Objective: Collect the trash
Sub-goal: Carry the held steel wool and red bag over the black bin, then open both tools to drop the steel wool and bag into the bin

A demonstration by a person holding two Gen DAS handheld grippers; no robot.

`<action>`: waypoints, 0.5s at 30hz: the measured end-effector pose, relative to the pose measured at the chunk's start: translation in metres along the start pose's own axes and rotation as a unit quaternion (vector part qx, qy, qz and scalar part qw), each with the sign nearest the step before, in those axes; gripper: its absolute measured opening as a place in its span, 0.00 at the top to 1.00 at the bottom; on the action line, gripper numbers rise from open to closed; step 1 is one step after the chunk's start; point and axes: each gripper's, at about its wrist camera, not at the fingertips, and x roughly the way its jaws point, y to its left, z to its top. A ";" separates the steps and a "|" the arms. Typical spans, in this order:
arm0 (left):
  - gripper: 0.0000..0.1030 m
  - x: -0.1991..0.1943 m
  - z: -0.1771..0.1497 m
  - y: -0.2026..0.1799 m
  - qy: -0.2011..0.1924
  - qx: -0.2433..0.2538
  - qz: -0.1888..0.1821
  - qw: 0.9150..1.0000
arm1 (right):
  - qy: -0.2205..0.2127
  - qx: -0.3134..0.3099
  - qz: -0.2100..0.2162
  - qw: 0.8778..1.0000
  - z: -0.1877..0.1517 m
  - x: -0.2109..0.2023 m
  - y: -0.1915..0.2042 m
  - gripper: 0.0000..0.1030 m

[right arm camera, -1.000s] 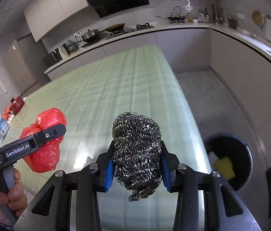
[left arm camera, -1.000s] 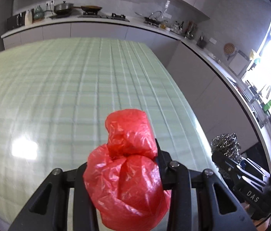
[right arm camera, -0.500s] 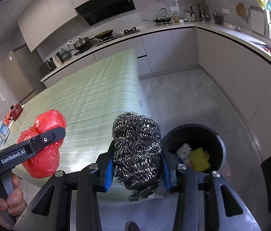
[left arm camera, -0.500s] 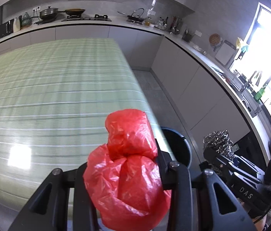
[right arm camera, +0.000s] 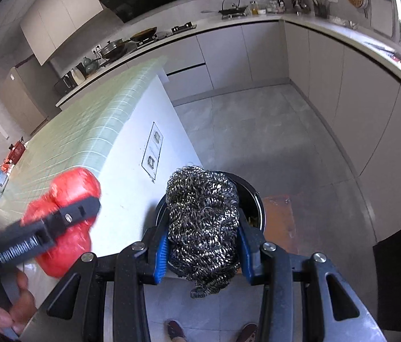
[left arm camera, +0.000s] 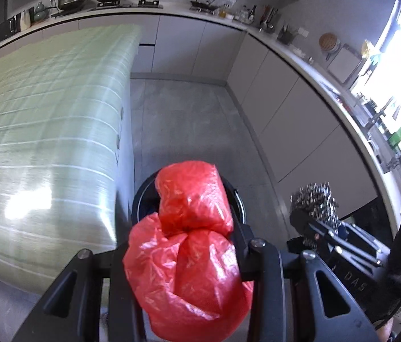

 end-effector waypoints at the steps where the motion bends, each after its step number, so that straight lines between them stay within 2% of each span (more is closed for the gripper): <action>1: 0.64 0.006 0.000 -0.003 0.001 0.004 0.008 1.000 | 0.003 0.002 0.003 1.000 0.002 0.006 -0.004 0.58; 5: 0.64 0.031 -0.003 -0.010 0.011 0.008 0.030 0.999 | 0.020 0.005 0.012 1.000 0.006 0.038 -0.021 0.58; 15: 0.61 0.084 -0.007 -0.003 0.020 0.018 0.082 0.996 | 0.053 -0.026 0.029 0.998 0.009 0.116 -0.027 0.57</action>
